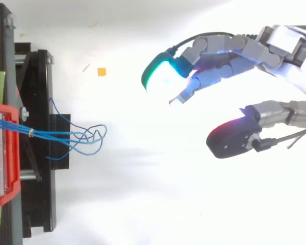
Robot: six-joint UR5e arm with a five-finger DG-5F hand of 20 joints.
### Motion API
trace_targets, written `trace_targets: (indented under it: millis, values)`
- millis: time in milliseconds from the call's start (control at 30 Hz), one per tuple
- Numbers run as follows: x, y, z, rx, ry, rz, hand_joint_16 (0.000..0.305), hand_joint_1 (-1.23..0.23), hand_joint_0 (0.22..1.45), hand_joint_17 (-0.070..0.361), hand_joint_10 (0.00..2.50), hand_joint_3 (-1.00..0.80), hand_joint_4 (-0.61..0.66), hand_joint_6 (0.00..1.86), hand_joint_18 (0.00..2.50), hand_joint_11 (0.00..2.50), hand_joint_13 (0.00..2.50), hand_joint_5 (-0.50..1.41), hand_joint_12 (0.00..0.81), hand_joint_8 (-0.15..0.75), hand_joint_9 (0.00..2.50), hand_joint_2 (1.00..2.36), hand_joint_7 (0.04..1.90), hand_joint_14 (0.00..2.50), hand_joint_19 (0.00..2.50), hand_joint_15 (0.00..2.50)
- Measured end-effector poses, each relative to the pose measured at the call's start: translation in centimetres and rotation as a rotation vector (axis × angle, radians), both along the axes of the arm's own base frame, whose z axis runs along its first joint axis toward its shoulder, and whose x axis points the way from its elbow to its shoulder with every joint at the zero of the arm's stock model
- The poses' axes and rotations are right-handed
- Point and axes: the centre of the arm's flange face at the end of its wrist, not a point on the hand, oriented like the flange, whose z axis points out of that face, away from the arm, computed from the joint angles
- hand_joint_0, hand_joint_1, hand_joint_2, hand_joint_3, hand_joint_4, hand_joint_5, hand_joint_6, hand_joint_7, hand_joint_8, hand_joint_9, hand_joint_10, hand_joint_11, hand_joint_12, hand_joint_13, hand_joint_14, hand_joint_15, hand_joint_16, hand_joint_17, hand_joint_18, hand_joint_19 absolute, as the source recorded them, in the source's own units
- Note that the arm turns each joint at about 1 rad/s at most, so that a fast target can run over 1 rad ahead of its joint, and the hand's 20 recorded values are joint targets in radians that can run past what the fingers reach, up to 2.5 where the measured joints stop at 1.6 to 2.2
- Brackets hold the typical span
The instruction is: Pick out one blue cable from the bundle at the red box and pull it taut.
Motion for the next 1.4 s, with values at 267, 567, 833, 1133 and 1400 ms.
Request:
trace_targets:
  millis: [267, 567, 833, 1133, 1400]
  values:
    - [1.9, 0.4, -1.8, 0.035, -0.020, 0.000, 0.043, -0.58, 0.60, 0.096, 0.01, -0.46, 0.29, 0.50, 0.53, 0.41, 0.52, -0.17, 0.316, 0.264, 0.80, 1.00, 0.78, 0.01, 0.59, 0.29]
    - [3.5, 0.8, -3.3, 0.049, -0.006, 0.004, 0.043, -0.58, 0.60, 0.096, 0.01, -0.46, 0.29, 0.50, 0.52, 0.41, 0.52, -0.17, 0.316, 0.266, 0.80, 1.00, 0.77, 0.01, 0.59, 0.29]
    - [3.8, 0.9, -3.4, 0.022, -0.019, 0.000, 0.042, -0.58, 0.60, 0.095, 0.02, -0.46, 0.28, 0.50, 0.51, 0.40, 0.52, -0.17, 0.315, 0.269, 0.80, 1.00, 0.77, 0.01, 0.58, 0.28]
    - [3.9, 0.8, -3.4, -0.011, -0.014, -0.007, 0.042, -0.58, 0.60, 0.094, 0.01, -0.46, 0.29, 0.50, 0.51, 0.40, 0.51, -0.17, 0.312, 0.268, 0.79, 1.00, 0.77, 0.01, 0.58, 0.28]
    - [4.0, 0.7, -3.3, -0.023, -0.018, -0.006, 0.042, -0.58, 0.60, 0.094, 0.01, -0.46, 0.29, 0.50, 0.51, 0.40, 0.51, -0.17, 0.311, 0.268, 0.80, 1.00, 0.78, 0.01, 0.58, 0.28]
